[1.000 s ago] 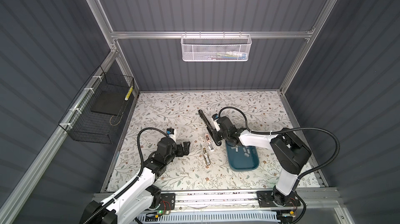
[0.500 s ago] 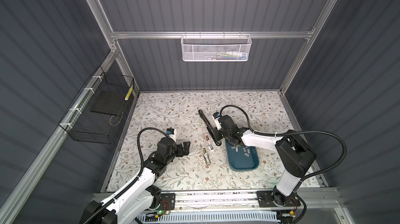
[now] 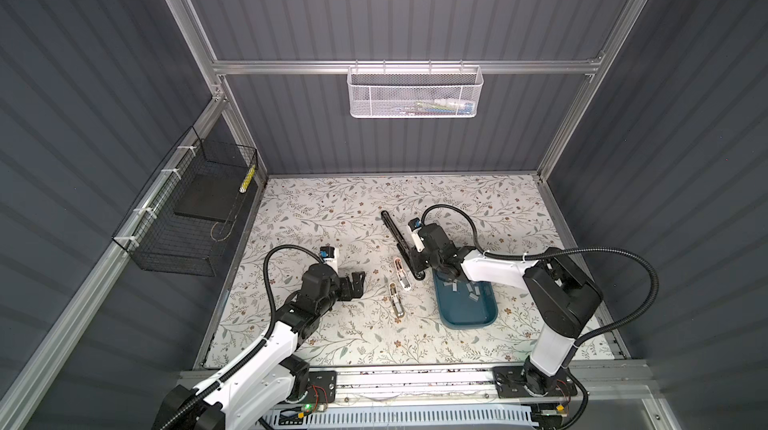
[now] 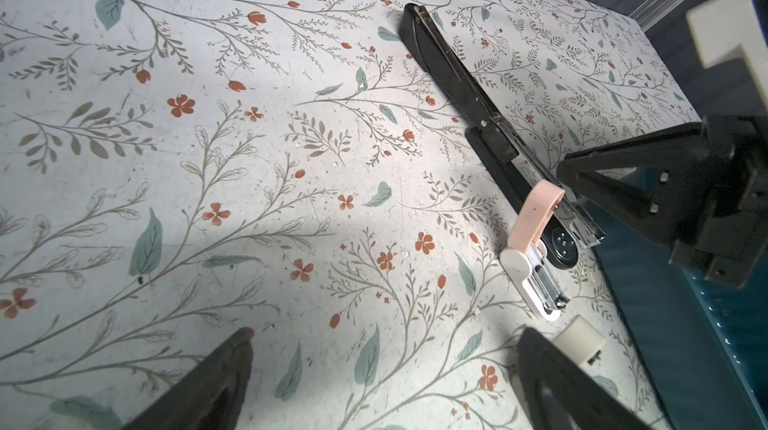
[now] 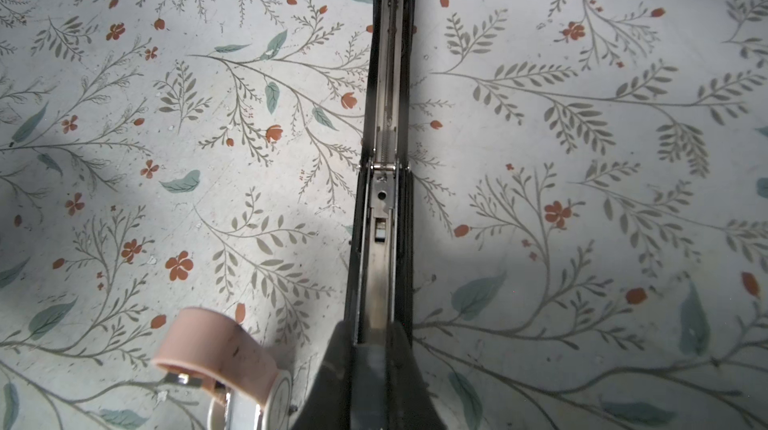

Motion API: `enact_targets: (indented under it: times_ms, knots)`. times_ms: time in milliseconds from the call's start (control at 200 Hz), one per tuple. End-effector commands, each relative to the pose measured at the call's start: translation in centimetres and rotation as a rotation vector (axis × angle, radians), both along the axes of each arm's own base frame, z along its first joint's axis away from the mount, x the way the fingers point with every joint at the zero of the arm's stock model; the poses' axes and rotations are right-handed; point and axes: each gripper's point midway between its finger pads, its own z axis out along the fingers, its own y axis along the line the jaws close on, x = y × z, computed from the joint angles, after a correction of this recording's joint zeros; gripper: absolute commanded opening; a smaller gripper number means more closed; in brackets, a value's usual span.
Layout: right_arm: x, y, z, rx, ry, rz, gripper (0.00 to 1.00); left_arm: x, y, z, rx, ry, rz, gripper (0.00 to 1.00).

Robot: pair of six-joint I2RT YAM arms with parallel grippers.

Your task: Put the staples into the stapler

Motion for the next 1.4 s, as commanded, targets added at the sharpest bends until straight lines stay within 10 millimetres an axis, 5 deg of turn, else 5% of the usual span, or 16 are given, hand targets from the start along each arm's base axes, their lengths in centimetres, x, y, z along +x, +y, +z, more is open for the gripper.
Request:
enact_targets:
  times_ms: [0,1391]
  knots:
    - [0.0,-0.5,-1.1,-0.024,0.006,-0.015,0.04,0.0,-0.1,0.1,0.009,-0.007,-0.005,1.0]
    - [-1.2,-2.3,-3.0,-0.153,0.043,0.003,0.02,0.0,-0.1,0.1,0.009,-0.007,-0.005,1.0]
